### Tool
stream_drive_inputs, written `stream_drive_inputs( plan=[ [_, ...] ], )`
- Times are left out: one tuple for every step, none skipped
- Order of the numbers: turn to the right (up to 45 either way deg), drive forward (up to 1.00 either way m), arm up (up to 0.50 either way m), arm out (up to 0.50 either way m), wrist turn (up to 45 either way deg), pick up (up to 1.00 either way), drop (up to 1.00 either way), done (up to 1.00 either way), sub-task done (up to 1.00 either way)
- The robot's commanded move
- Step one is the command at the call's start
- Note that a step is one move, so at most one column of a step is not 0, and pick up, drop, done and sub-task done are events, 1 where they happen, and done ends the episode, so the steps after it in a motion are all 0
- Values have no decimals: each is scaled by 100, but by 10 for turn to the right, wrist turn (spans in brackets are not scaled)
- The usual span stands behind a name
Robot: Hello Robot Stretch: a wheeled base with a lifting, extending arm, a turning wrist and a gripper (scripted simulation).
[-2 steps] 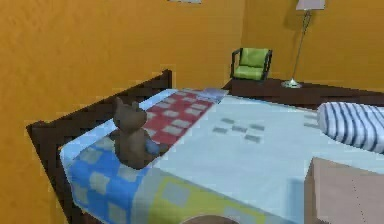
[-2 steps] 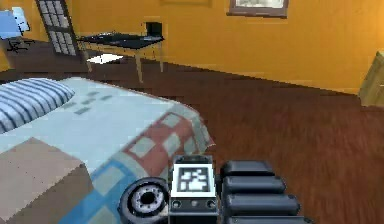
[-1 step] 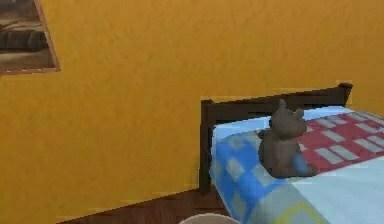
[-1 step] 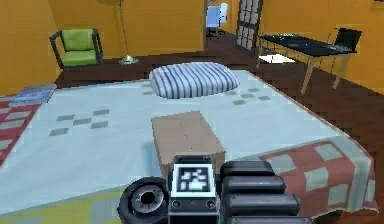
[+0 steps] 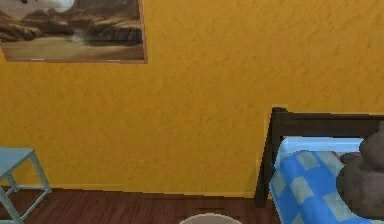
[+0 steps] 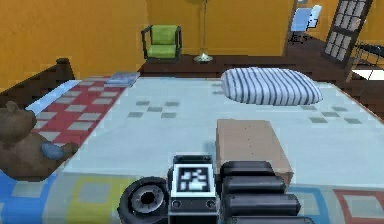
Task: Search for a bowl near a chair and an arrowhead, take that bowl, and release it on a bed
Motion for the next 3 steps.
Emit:
stream_drive_inputs(
  plan=[
    [0, 0, 0, 48, 0, 0, 0, 0, 0],
    [0, 0, 0, 0, 450, 0, 0, 0, 0],
    [0, 0, 0, 0, 450, 0, 0, 0, 0]
  ],
)
